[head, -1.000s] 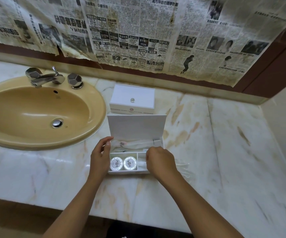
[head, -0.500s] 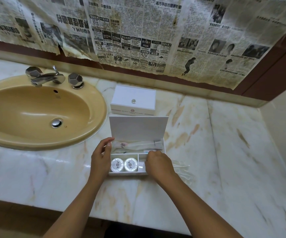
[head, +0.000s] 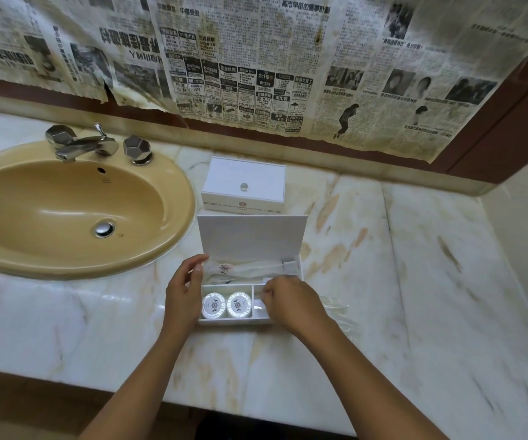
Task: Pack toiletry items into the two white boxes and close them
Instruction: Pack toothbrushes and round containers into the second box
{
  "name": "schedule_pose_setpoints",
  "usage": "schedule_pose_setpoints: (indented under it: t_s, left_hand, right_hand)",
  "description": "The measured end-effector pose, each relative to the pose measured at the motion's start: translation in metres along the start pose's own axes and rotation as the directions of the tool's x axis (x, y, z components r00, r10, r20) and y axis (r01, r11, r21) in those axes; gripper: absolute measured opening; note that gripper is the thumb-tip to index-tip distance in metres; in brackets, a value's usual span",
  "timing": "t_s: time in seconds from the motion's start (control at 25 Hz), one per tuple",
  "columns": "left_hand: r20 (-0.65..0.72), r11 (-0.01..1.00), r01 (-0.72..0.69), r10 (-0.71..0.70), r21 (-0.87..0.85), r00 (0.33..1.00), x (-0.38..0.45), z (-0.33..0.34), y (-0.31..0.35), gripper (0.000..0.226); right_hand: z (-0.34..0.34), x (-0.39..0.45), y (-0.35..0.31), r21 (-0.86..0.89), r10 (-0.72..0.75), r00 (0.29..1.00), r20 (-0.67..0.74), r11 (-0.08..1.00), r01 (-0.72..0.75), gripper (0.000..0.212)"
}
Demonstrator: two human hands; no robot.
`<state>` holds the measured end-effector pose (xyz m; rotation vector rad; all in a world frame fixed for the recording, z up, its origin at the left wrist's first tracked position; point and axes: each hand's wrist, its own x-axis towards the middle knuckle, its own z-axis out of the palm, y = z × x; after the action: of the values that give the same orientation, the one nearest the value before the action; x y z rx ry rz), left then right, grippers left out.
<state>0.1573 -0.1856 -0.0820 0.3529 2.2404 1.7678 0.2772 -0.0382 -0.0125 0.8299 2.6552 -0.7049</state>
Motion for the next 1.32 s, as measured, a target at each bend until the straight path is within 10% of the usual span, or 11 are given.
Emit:
schedule_pose_setpoints:
  t_s: [0.24,0.92,1.32]
  left_hand:
    - [-0.003,1.0,-0.012,0.012,0.0,1.0,0.0,0.001,0.0,0.029]
    - [-0.01,1.0,-0.007,0.007,0.023,1.0,-0.001,0.001,0.002,0.027]
    - [0.001,1.0,0.007,-0.007,-0.002,1.0,-0.001,0.0,0.002,0.032]
  right_hand:
    - [-0.034,0.002,0.038,0.135,0.075,0.953,-0.292,0.99,-0.037,0.023]
    - [-0.004,0.015,0.087,0.05,0.256,0.946,-0.2,0.967,-0.251,0.024]
    - [-0.041,0.0,0.022,0.173,0.012,0.93,-0.366,0.983,0.055,0.016]
